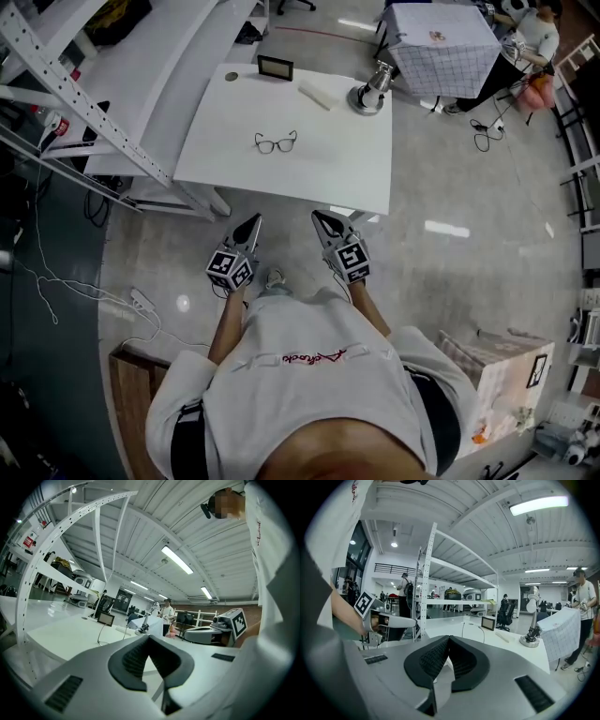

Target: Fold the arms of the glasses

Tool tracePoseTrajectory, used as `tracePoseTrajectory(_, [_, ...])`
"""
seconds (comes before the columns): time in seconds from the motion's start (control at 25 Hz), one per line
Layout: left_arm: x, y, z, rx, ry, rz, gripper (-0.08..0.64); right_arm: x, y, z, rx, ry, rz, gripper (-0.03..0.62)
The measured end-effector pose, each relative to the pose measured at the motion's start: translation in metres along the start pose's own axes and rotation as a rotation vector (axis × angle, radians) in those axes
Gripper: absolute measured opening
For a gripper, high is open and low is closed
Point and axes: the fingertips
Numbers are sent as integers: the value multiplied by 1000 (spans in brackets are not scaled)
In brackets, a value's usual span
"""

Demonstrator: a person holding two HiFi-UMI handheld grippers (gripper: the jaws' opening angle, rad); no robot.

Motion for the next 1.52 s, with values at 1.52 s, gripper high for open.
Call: tracePoseTrajectory(1.52, [-115,-57,-150,21,-37,-94,-9,-156,-34,123,-68,16,-24,26])
Point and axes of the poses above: the fingertips, and each gripper's own axes: x backward along the fingers, z to its right, y out of its underside, and after that the axes turned 11 degrees about -z, right-handed
